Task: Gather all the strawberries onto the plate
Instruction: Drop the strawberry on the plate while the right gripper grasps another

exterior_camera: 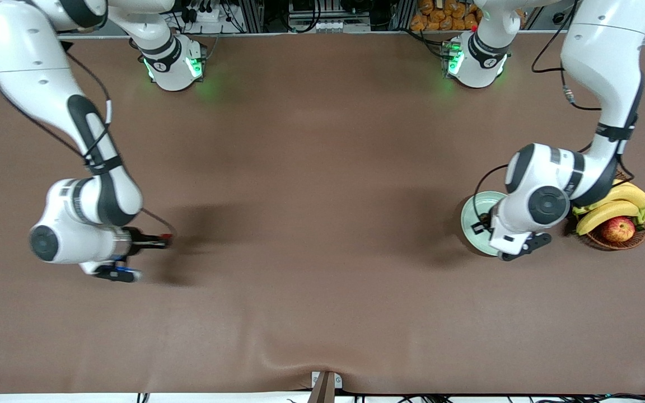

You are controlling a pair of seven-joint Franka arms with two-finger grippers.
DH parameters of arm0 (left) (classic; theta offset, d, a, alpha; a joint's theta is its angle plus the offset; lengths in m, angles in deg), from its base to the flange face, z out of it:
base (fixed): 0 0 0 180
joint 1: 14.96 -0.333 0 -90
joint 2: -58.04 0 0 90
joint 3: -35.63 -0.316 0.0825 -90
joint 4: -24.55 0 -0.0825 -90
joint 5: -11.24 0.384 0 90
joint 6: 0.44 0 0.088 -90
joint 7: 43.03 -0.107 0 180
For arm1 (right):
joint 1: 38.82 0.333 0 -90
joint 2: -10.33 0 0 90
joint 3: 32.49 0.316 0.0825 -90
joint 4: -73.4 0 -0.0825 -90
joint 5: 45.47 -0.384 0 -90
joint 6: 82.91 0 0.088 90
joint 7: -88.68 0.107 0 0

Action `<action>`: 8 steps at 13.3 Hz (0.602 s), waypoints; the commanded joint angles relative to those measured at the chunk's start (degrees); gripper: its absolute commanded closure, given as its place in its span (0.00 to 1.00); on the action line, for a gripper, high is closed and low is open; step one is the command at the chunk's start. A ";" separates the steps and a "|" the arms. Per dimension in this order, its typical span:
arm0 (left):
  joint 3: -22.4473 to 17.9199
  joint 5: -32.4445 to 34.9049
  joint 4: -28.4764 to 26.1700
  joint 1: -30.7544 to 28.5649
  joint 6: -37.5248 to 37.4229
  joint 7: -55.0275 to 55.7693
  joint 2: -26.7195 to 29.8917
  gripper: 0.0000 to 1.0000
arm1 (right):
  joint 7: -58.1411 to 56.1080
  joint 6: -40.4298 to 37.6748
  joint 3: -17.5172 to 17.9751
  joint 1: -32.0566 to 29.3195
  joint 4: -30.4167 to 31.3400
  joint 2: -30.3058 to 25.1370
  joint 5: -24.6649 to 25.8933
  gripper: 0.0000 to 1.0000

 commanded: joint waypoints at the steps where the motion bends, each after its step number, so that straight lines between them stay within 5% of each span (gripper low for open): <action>1: 0.84 1.41 -1.44 -1.46 2.62 -1.20 0.22 0.09 | 6.17 3.84 -0.40 7.42 0.36 -0.63 -11.18 1.00; 2: 0.84 1.32 -1.44 -1.46 2.54 -1.12 0.83 0.00 | 9.06 4.11 -0.40 11.10 0.28 -0.46 -13.73 1.00; 4: 1.19 0.80 -1.09 -1.29 1.75 -1.12 2.58 0.00 | 14.86 10.13 -0.66 18.83 0.19 0.24 -17.00 1.00; 8: 8.82 -0.61 0.23 -1.11 -0.45 3.70 4.26 0.00 | 28.31 28.33 -1.02 34.31 -4.62 6.64 -23.50 1.00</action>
